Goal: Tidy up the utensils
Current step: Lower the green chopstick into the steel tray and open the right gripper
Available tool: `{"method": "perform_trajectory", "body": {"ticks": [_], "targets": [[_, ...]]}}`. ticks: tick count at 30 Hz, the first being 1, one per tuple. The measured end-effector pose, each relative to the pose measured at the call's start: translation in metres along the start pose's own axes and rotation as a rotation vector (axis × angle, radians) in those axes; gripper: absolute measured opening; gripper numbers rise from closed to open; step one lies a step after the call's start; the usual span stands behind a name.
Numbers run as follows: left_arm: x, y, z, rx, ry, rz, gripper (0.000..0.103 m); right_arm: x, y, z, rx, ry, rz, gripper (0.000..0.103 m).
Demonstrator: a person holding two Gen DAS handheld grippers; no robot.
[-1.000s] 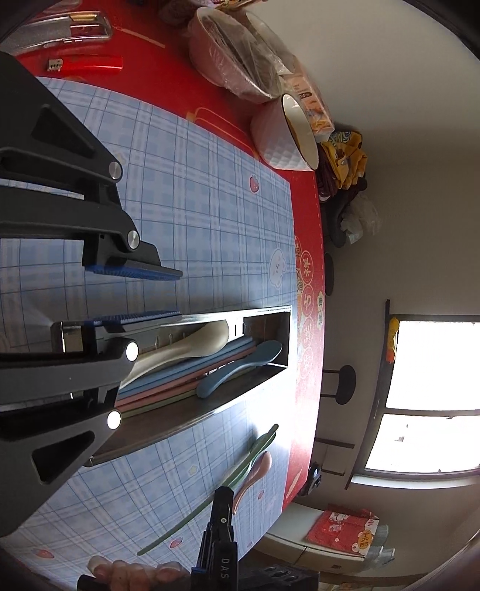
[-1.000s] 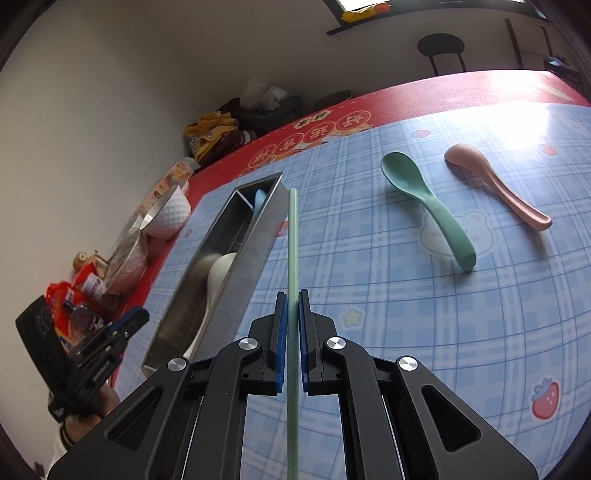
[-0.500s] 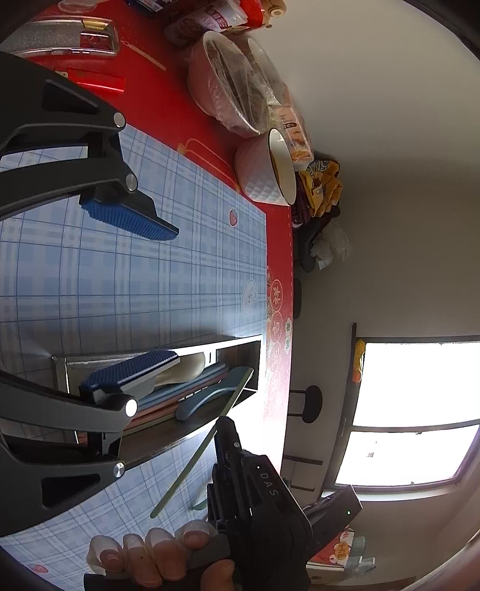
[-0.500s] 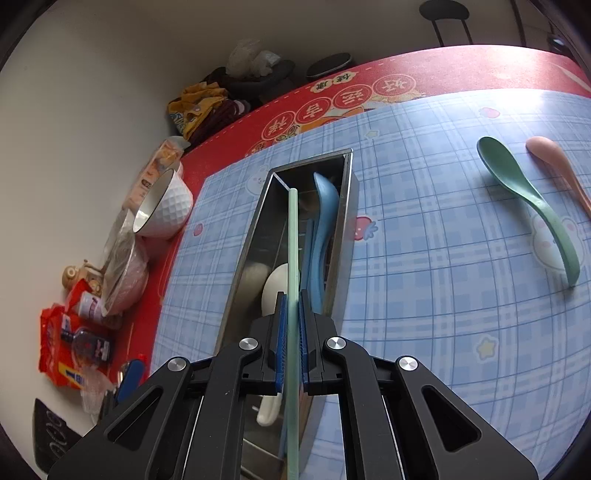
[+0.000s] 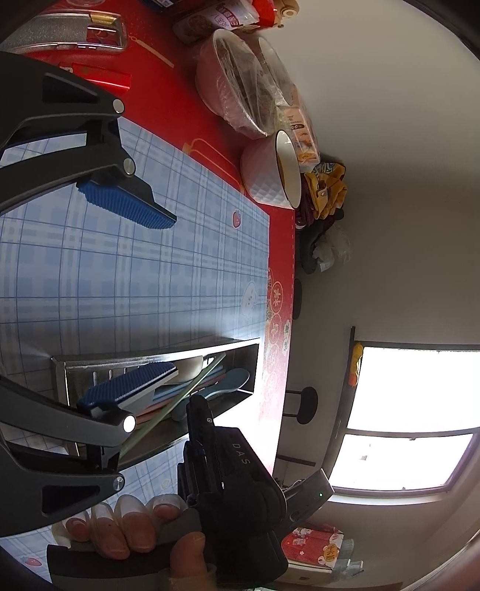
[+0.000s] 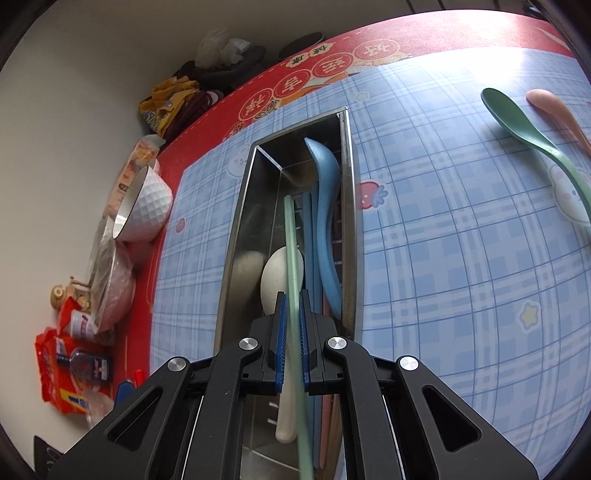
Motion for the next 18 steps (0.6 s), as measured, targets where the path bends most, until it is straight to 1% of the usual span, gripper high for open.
{"method": "perform_trajectory", "body": {"ticks": [3, 7, 12, 15, 16, 17, 18], "targets": [[0.0, -0.001, 0.001, 0.001, -0.004, -0.001, 0.073, -0.002, -0.003, -0.003, 0.019, -0.01, -0.012, 0.008], [0.0, -0.002, 0.002, 0.004, -0.007, -0.009, 0.073, 0.001, -0.007, -0.019, 0.009, 0.033, -0.093, 0.008], [-0.001, -0.003, 0.005, 0.006, -0.018, -0.014, 0.073, 0.014, -0.001, -0.058, -0.039, 0.174, -0.285, 0.008], [-0.001, -0.003, 0.004, 0.006, -0.017, -0.016, 0.073, 0.017, 0.005, -0.083, -0.083, 0.249, -0.462, 0.009], [-0.001, -0.003, 0.004, 0.007, -0.015, -0.016, 0.073, 0.015, 0.009, -0.09, -0.106, 0.265, -0.513, 0.011], [-0.001, -0.003, 0.003, 0.01, -0.014, -0.015, 0.073, 0.016, 0.014, -0.096, -0.116, 0.27, -0.543, 0.021], [-0.001, -0.004, 0.003, 0.014, -0.014, -0.014, 0.073, 0.015, 0.021, -0.102, -0.116, 0.274, -0.558, 0.037]]}}
Point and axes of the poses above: each gripper's, at about its wrist camera, not at the fingertips, and z roughly the way its jaws point, y to its right, x to its top, the point moved 6 cm from there along z, roughly the way its jaws point, and after that the axes turned 9 degrees about x, right-handed, at the moved point
